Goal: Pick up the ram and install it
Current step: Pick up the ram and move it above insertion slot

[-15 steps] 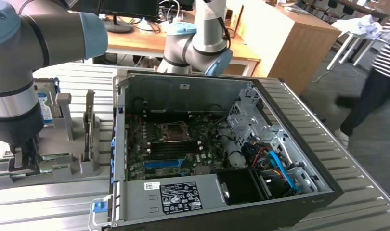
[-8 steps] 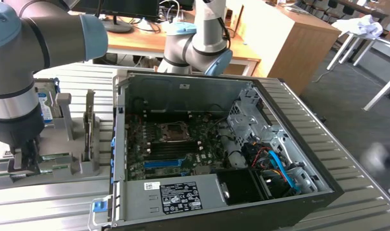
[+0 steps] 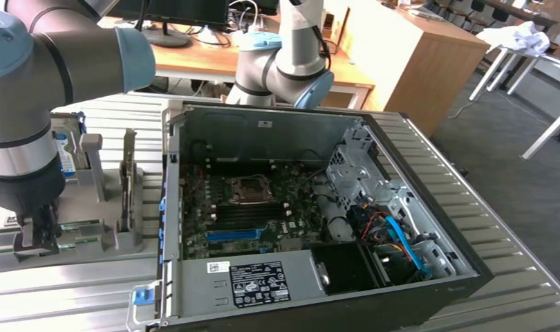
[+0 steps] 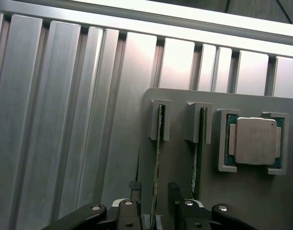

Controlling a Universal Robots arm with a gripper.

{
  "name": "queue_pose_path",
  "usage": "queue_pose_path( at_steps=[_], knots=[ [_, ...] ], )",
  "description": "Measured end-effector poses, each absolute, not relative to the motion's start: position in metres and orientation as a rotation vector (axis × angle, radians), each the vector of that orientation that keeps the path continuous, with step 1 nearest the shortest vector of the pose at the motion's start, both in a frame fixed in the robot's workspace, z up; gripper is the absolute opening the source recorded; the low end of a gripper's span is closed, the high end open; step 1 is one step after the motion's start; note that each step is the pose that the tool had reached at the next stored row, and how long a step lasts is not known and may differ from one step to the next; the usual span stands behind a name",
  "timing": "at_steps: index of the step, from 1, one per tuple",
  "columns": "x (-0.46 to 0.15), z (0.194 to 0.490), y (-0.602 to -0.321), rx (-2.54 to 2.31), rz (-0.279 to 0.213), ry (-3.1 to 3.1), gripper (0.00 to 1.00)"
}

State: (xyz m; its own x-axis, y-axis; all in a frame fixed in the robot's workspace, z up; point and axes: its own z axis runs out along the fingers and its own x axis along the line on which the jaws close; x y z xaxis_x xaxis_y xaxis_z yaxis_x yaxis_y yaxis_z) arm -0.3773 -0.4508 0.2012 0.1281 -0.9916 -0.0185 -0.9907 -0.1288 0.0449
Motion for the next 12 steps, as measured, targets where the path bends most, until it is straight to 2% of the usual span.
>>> queue_pose_path(
  at_steps=[12],
  knots=[
    [-0.3771, 0.1975, -0.4455, 2.341, -0.068, -2.062, 0.36]
  ],
)
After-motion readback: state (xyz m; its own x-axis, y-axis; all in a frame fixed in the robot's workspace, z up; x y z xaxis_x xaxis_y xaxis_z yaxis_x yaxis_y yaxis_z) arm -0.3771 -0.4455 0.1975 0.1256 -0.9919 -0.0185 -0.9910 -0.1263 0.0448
